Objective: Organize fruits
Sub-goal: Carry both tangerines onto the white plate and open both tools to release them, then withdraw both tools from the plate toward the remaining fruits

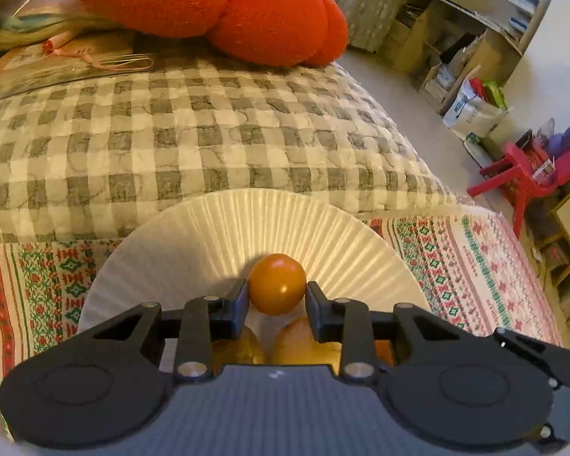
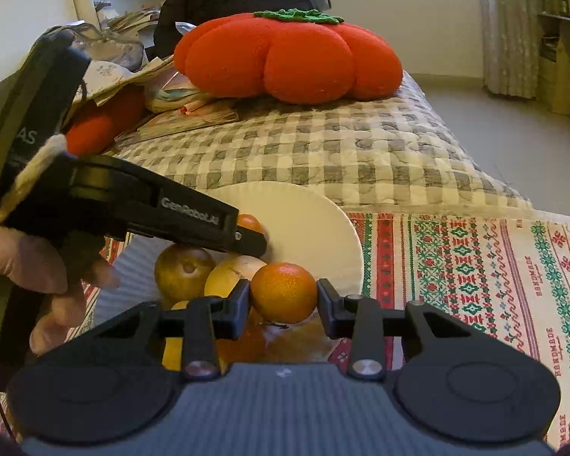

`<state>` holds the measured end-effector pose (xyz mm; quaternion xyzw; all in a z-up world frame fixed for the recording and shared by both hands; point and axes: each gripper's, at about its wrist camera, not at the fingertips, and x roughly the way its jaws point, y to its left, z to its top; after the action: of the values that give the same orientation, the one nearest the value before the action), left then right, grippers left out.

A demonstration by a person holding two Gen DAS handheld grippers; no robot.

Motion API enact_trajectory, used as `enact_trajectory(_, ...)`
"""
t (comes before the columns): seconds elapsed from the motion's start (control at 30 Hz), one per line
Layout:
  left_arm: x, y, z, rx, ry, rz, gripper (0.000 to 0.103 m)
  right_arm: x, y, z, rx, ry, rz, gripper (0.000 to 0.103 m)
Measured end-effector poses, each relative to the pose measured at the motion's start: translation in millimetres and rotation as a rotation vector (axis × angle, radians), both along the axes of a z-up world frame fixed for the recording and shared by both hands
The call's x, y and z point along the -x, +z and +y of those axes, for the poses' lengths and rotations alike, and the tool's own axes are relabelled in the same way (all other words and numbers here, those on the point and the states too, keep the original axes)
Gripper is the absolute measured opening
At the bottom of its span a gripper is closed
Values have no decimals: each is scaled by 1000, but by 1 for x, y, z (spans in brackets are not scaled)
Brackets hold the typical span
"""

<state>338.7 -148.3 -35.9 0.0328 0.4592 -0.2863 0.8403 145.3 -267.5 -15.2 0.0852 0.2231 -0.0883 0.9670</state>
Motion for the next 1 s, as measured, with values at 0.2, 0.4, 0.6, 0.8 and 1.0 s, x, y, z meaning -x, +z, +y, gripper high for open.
enact_trajectory(0.2,0,-2,-8,-25,-30,-29,17,-1,1,-1,5,3,6,36)
enact_trajectory(0.4,11,8,-5,-11,-51,-86,50,3,7,2,19,9,-6,57)
enact_trajectory(0.6,31,33,10,-32,-48,-190,75,14,19,12,39,12,-7,76)
enact_trajectory(0.8,56,51,34,-29,-37,-222,81,31,28,30,58,21,5,83)
enact_trajectory(1.0,86,58,63,-20,-27,-211,82,53,34,50,66,25,19,87)
